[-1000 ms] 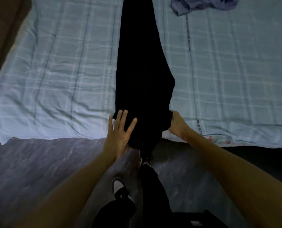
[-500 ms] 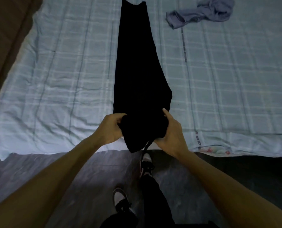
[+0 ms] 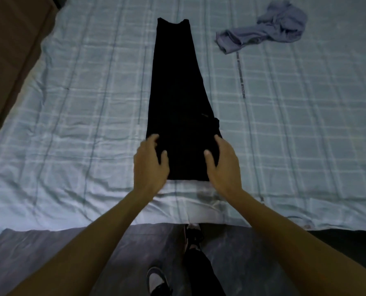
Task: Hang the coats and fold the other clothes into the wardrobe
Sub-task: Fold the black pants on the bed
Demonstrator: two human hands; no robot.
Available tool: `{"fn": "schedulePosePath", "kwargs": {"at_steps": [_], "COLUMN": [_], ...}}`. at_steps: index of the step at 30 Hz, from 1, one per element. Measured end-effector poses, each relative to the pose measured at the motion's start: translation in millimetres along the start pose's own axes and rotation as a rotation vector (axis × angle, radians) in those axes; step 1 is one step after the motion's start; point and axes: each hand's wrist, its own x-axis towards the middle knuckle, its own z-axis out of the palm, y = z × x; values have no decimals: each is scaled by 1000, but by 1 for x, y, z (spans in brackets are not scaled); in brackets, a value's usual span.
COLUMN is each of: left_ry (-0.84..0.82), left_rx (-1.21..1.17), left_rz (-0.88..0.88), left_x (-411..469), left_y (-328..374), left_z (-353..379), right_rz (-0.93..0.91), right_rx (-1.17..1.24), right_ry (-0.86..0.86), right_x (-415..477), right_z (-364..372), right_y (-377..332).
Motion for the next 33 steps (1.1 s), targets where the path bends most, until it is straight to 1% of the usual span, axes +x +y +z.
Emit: {"fn": "schedulePosePath", "kwargs": {"at_steps": [2, 3, 5, 6, 8, 11, 12, 14, 17, 19, 21, 23, 24, 25, 26, 27, 28, 29, 30, 31, 32, 33], "left_ry": [-150, -226, -389, -465, -543, -543, -529, -553, -599, -721, -904, -1115, -1201, -1252, -1252, -1200, -1098, -932, -710, -456, -218, -51], "left_rx": [215, 321, 502, 572, 667, 720, 746, 779, 765, 736, 697, 597, 557, 545, 547, 549, 540, 537, 530, 492, 419, 340], "left_rz": [253, 350, 434, 435, 413, 361, 369, 341, 284, 254, 196, 91, 52, 44, 53, 63, 74, 111, 174, 250, 322, 362], "left_x": [-11, -14, -17, -16, -10, -2, -1, -2, -9, -13, -11, 2, 13, 25, 40, 55, 71, 85, 98, 108, 115, 118], "left_y": [-18, -26, -40, -45, -51, -51, -48, -38, -21, -9, 9, 31, 43, 55, 65, 75, 83, 88, 91, 92, 91, 88], "left_z": [10, 15, 26, 32, 42, 52, 53, 52, 40, 28, 12, -7, -17, -27, -36, -43, -49, -52, -53, -53, -51, -47], "right_rz": [-156, -233, -334, -355, -365, -363, -351, -305, -218, -172, -85, 7, 41, 57, 55, 20, -51, -144, -230, -290, -329, -345], "right_rx": [-193, -289, -475, -554, -644, -702, -702, -658, -607, -610, -566, -465, -429, -413, -430, -471, -530, -568, -546, -471, -373, -288], "right_ry": [-132, -201, -344, -391, -422, -397, -384, -392, -506, -631, -816, -1010, -1081, -1110, -1085, -994, -830, -599, -337, -107, 76, 167], "right_x": [-7, -10, -12, -11, -5, 4, 6, 5, 0, -4, -4, 2, 8, 16, 26, 38, 50, 63, 75, 86, 95, 103], "right_z": [9, 14, 23, 27, 35, 45, 46, 45, 33, 19, -1, -25, -37, -49, -59, -67, -73, -76, -78, -77, -75, -70], "right_y": [16, 24, 36, 40, 45, 44, 42, 36, 20, 6, -10, -28, -38, -48, -58, -68, -77, -83, -87, -91, -92, -90]}}
